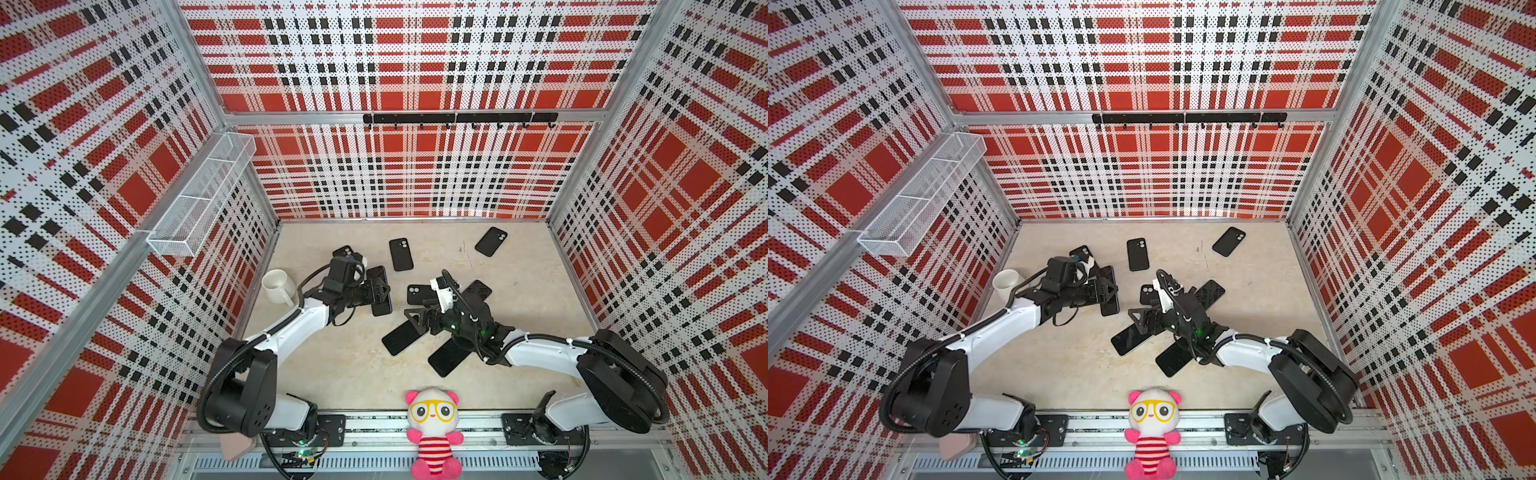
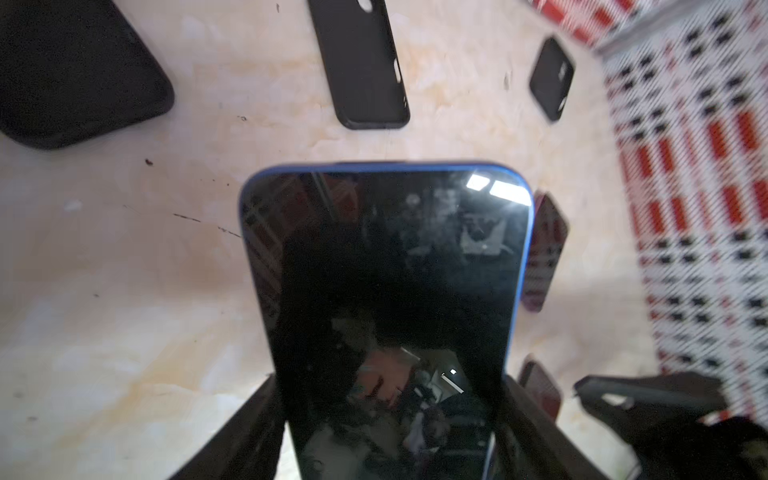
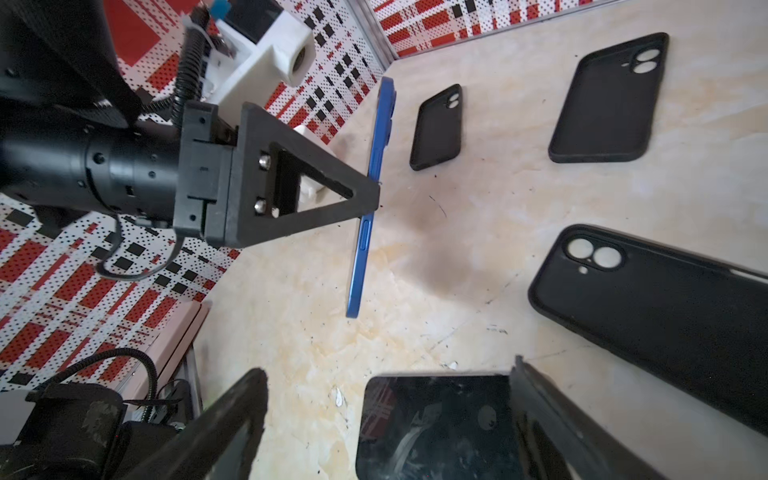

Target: Put the phone into the phone case

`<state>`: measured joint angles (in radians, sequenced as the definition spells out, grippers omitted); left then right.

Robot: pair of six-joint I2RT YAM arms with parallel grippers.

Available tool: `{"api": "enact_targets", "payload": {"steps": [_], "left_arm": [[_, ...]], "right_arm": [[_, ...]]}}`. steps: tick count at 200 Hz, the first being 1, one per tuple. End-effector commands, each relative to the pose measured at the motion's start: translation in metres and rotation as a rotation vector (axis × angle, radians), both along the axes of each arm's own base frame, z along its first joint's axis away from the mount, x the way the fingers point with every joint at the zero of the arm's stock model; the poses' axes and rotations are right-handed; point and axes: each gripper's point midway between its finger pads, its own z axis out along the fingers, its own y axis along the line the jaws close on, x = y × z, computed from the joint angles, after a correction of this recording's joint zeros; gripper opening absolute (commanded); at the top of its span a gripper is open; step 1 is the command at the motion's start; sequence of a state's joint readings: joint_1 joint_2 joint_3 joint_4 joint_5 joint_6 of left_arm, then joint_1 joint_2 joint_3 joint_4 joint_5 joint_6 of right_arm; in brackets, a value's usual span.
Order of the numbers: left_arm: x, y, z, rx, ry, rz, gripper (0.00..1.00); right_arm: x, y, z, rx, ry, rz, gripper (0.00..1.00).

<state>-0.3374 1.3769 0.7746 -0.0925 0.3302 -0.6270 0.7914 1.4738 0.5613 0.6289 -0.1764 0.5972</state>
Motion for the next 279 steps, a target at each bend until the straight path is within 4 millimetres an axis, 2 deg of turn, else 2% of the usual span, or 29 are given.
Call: {"api": "enact_targets", "payload": {"steps": [1, 34, 72, 99, 121, 173, 226, 279], "left_arm": [[0.020, -0.010, 0.065, -0.381, -0.116, 0.161, 0.38], [0.012, -0.004, 0.065, -0.522, -0.067, 0.304, 0.32], [0.005, 0.000, 0.064, -0.582, -0.030, 0.368, 0.31], [-0.001, 0.000, 0.056, -0.639, 0.005, 0.402, 0.26], [-0.005, -0.002, 0.050, -0.650, 0.022, 0.410, 0.25], [-0.007, -0.002, 0.050, -0.694, 0.028, 0.422, 0.23], [-0.006, 0.000, 0.054, -0.715, 0.015, 0.428, 0.24], [-0.008, -0.002, 0.049, -0.703, 0.023, 0.421, 0.24]], "right_arm": [[0.005, 0.012, 0.023, 0.108, -0.083, -0.024, 0.91], [0.005, 0.034, 0.019, 0.093, -0.151, -0.026, 0.89], [0.019, 0.050, 0.012, 0.104, -0.157, -0.036, 0.71], [0.023, 0.058, 0.020, 0.178, -0.191, -0.029, 0.66], [0.026, 0.062, 0.027, 0.216, -0.221, -0.029, 0.57], [0.030, 0.072, 0.022, 0.212, -0.204, -0.011, 0.48], [0.026, 0.082, 0.006, 0.202, -0.163, 0.033, 0.48], [0.025, 0.079, 0.014, 0.220, -0.186, 0.031, 0.41]]}}
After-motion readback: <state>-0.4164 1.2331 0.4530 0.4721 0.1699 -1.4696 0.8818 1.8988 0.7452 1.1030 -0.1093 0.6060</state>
